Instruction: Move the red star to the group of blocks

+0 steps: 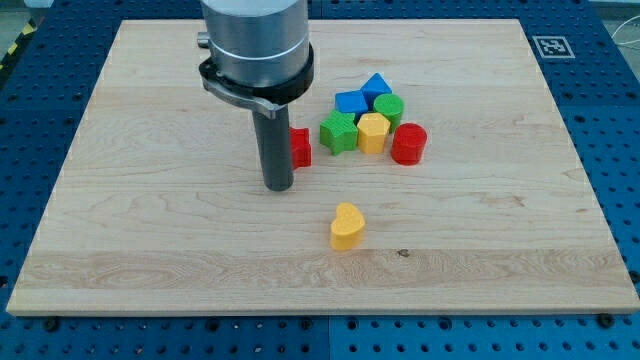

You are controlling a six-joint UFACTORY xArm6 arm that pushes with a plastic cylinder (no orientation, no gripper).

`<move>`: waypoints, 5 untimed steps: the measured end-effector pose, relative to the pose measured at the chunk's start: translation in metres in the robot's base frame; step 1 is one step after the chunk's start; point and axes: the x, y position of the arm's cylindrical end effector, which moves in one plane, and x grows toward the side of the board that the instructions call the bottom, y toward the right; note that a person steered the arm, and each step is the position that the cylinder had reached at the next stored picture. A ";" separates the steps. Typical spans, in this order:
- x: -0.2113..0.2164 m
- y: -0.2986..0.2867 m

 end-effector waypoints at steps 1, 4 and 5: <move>-0.011 0.002; -0.041 0.011; -0.053 0.012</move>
